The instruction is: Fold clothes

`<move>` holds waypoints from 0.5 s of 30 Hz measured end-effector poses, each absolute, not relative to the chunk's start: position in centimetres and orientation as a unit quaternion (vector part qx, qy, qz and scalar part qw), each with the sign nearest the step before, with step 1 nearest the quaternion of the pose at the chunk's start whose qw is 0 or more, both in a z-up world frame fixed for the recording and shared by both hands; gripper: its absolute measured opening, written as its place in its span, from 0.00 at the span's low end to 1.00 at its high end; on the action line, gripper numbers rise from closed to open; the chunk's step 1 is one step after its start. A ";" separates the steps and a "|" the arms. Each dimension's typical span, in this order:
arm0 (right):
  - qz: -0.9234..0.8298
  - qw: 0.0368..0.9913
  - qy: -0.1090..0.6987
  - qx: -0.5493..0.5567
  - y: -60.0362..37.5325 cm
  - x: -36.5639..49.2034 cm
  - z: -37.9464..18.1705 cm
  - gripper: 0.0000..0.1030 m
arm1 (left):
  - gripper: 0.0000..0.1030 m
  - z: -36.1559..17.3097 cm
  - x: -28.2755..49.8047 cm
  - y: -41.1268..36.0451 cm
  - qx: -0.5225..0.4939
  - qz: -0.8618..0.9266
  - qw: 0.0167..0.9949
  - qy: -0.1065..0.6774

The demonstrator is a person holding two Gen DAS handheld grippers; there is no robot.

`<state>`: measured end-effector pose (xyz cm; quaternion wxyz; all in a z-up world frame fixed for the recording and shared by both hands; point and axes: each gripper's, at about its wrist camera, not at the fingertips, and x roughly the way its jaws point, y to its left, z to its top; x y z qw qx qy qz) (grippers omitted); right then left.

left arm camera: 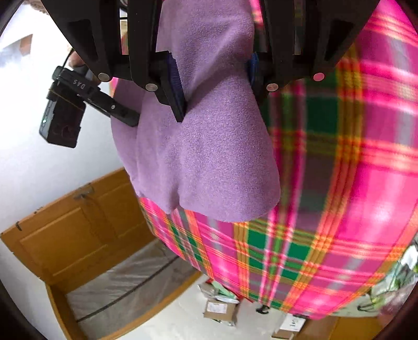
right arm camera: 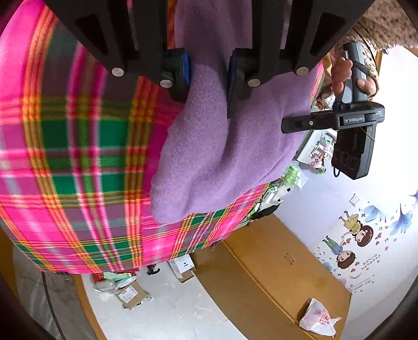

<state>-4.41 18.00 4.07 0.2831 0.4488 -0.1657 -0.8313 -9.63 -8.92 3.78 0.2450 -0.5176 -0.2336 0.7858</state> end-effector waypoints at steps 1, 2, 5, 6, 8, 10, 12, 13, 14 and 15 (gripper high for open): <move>-0.830 0.283 -0.167 0.451 17.5 -5.1 4.0 0.22 | 0.40 3.8 -10.2 -9.3 -0.518 0.789 0.239 -0.230; -0.829 0.285 -0.166 0.452 16.7 -5.9 4.0 0.22 | 0.40 3.9 -10.6 -9.7 -0.516 0.793 0.234 -0.226; -0.831 0.286 -0.158 0.450 14.7 -7.8 3.9 0.22 | 0.40 3.8 -12.1 -11.6 -0.510 0.800 0.219 -0.227; -0.830 0.288 -0.160 0.450 14.1 -8.7 3.9 0.22 | 0.40 3.7 -12.7 -12.3 -0.511 0.802 0.212 -0.226; -0.826 0.288 -0.169 0.453 13.3 -10.1 3.7 0.22 | 0.41 3.6 -13.7 -12.8 -0.509 0.809 0.204 -0.211; -0.828 0.283 -0.163 0.455 12.4 -11.5 3.6 0.22 | 0.41 3.5 -15.0 -13.4 -0.506 0.814 0.198 -0.204; -0.834 0.279 -0.150 0.452 11.3 -12.7 3.6 0.22 | 0.41 3.2 -16.2 -13.8 -0.507 0.815 0.192 -0.204; -0.836 0.278 -0.145 0.451 10.7 -13.1 3.6 0.22 | 0.41 3.1 -16.7 -14.1 -0.507 0.816 0.189 -0.204; -0.838 0.278 -0.142 0.448 10.4 -13.6 3.6 0.22 | 0.41 3.0 -17.2 -14.3 -0.506 0.818 0.186 -0.204; -0.840 0.277 -0.139 0.445 10.0 -14.0 3.6 0.22 | 0.41 3.0 -17.6 -14.6 -0.504 0.819 0.183 -0.204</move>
